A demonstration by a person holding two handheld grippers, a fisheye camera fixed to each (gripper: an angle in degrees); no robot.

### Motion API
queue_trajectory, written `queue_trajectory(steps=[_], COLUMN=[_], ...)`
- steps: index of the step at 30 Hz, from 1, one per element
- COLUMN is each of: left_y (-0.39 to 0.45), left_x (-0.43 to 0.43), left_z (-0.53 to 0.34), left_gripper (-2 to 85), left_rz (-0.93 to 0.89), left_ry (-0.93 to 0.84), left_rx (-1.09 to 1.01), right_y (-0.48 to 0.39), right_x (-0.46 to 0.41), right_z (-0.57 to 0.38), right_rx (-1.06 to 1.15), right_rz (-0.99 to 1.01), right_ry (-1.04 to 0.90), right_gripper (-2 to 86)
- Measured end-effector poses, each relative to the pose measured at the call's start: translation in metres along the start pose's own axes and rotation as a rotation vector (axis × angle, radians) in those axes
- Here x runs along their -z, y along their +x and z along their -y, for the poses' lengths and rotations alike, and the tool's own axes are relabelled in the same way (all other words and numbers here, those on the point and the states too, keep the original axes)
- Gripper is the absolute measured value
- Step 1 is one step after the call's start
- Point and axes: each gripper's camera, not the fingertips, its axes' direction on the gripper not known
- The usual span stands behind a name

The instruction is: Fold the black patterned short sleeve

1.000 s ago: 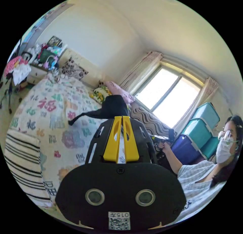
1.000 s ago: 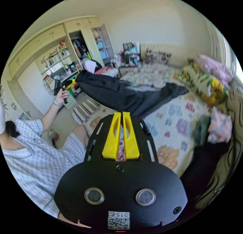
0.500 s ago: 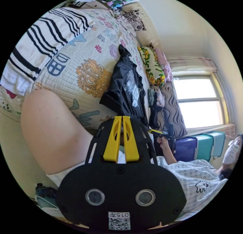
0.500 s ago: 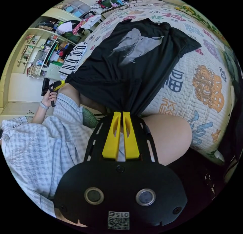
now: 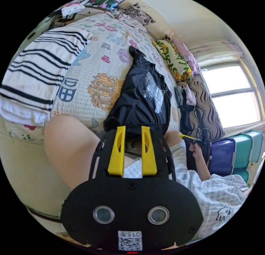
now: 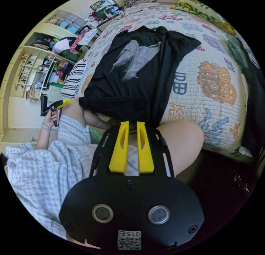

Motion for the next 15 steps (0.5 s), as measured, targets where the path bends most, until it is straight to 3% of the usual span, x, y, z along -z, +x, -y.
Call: queue_trajectory(steps=[6,9,13,15], left_y=[-0.043,-0.068,-0.104,-0.129], left_x=[-0.072,-0.096,-0.127,-0.136], left_z=[0.063,0.081,0.092,0.096], left_gripper=[12.5,11.6,8.1,4.8], left_rz=[0.161,0.211,0.238,0.255], left_ry=[-0.206,-0.251,-0.336,-0.346], left_rx=[-0.035,-0.031,0.002,0.035], right_y=[0.006,0.004,0.011,0.016], right_x=[-0.056,-0.088,-0.095,-0.091], right_z=[0.037,0.047,0.037,0.02], right_rx=[-0.011,-0.024,-0.045,-0.002], right_rz=[-0.027,-0.139,-0.192,-0.112], right_ry=[-0.087,-0.162,-0.144,-0.179], right_gripper=[10.6,10.3,5.8,1.1])
